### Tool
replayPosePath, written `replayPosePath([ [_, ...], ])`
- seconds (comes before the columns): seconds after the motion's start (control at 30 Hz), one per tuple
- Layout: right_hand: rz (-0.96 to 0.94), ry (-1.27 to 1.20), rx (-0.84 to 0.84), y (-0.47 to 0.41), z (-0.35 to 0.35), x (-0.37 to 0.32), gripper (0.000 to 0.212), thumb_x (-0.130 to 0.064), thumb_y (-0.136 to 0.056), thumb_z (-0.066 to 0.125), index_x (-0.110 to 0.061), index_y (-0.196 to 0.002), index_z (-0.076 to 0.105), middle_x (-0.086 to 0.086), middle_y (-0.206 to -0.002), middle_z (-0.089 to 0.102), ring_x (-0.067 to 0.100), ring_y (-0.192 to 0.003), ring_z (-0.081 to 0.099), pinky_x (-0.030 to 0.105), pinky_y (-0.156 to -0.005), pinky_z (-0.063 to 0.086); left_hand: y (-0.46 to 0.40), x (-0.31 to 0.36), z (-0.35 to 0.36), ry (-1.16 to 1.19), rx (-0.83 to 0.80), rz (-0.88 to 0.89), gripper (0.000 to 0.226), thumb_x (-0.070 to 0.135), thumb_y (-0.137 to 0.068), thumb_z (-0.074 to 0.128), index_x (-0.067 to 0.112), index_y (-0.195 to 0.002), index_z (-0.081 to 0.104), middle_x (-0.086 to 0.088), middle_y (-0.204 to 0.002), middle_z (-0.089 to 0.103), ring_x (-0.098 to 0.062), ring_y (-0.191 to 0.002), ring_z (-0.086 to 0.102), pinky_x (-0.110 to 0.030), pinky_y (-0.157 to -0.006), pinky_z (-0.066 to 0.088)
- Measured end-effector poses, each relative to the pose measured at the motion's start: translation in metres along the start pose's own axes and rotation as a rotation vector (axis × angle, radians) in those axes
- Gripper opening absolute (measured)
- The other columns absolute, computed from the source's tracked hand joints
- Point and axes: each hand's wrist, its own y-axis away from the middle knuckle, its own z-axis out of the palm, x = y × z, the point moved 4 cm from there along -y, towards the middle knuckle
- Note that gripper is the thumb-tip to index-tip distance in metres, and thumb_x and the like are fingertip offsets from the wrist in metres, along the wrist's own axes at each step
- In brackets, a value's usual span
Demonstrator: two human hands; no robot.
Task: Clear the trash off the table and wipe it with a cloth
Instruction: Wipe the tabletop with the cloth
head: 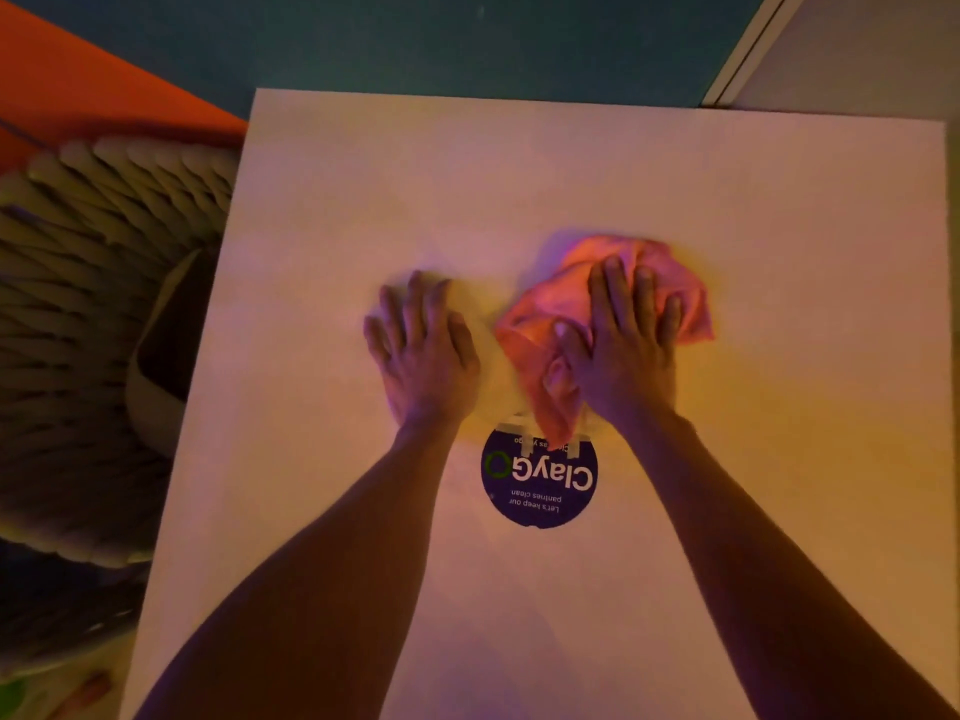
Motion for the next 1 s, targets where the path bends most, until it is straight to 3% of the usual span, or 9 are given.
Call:
replayPosePath([
  [0.13, 0.080, 0.019, -0.012, -0.015, -0.010, 0.037, 0.074, -0.060, -0.097, 0.029, -0.015, -0.156, 0.026, 0.005, -0.165, 0.017, 0.037, -0.151, 0.014, 0.062, -0.118, 0.009, -0.001, 0.003, 0.001, 0.018, -0.002, 0.017, 0.046, 0.032, -0.101, 0.036, 0.028, -0.147, 0.039, 0.002, -0.162, 0.031, -0.034, -0.153, 0.020, -0.057, -0.122, 0.014],
  [0.27, 0.175, -0.043, -0.007, -0.035, -0.010, 0.007, 0.075, -0.055, -0.092, 0.032, -0.014, -0.154, 0.030, 0.013, -0.164, 0.018, 0.046, -0.149, 0.009, 0.070, -0.114, 0.004, -0.001, 0.006, 0.002, 0.029, -0.001, 0.006, 0.048, 0.032, -0.099, 0.040, 0.029, -0.147, 0.041, 0.001, -0.162, 0.033, -0.035, -0.152, 0.020, -0.058, -0.122, 0.015],
  [0.43, -0.040, -0.074, 0.023, -0.004, 0.006, -0.064, 0.065, -0.049, -0.088, 0.047, -0.022, -0.148, 0.044, 0.010, -0.161, 0.028, 0.047, -0.148, 0.016, 0.068, -0.116, 0.005, -0.002, 0.000, 0.001, 0.038, -0.026, 0.007, 0.051, 0.036, -0.097, 0.036, 0.030, -0.147, 0.040, 0.002, -0.163, 0.031, -0.035, -0.152, 0.020, -0.058, -0.121, 0.015],
  [0.6, -0.184, -0.008, 0.066, 0.031, 0.004, -0.048, 0.057, -0.046, -0.097, 0.042, -0.025, -0.150, 0.042, 0.002, -0.161, 0.031, 0.034, -0.151, 0.019, 0.061, -0.119, 0.011, 0.001, -0.002, -0.001, 0.042, -0.033, 0.022, 0.051, 0.034, -0.097, 0.033, 0.030, -0.148, 0.039, 0.004, -0.164, 0.029, -0.034, -0.153, 0.018, -0.058, -0.121, 0.015],
  [0.73, -0.030, -0.002, 0.077, -0.029, 0.002, -0.018, 0.057, -0.046, -0.098, 0.037, -0.025, -0.151, 0.040, 0.003, -0.160, 0.032, 0.038, -0.149, 0.021, 0.064, -0.117, 0.013, 0.001, 0.000, -0.002, 0.073, 0.026, 0.013, 0.046, 0.031, -0.099, 0.037, 0.028, -0.145, 0.044, 0.004, -0.161, 0.035, -0.033, -0.152, 0.023, -0.057, -0.121, 0.017],
  [0.87, 0.145, -0.064, 0.057, -0.073, 0.001, -0.030, 0.064, -0.047, -0.095, 0.031, -0.020, -0.153, 0.035, 0.008, -0.162, 0.026, 0.046, -0.149, 0.012, 0.070, -0.114, 0.004, -0.001, 0.002, 0.000, 0.061, 0.022, 0.010, 0.044, 0.032, -0.101, 0.037, 0.028, -0.144, 0.043, 0.003, -0.160, 0.036, -0.033, -0.151, 0.023, -0.057, -0.121, 0.016],
  [0.93, 0.117, -0.076, 0.048, -0.067, 0.003, -0.051, 0.065, -0.048, -0.094, 0.031, -0.018, -0.152, 0.036, 0.009, -0.162, 0.025, 0.048, -0.149, 0.010, 0.069, -0.114, 0.002, 0.001, 0.002, 0.000, 0.047, 0.008, 0.001, 0.044, 0.032, -0.100, 0.037, 0.028, -0.143, 0.044, 0.003, -0.160, 0.036, -0.033, -0.151, 0.023, -0.057, -0.121, 0.017],
  [1.0, -0.033, -0.054, 0.038, -0.050, 0.007, -0.068, 0.064, -0.048, -0.095, 0.033, -0.018, -0.151, 0.038, 0.009, -0.161, 0.027, 0.047, -0.148, 0.013, 0.069, -0.115, 0.004, 0.002, 0.002, -0.002, 0.023, -0.008, 0.002, 0.048, 0.034, -0.097, 0.034, 0.028, -0.144, 0.043, 0.004, -0.160, 0.034, -0.032, -0.152, 0.022, -0.057, -0.120, 0.017],
])
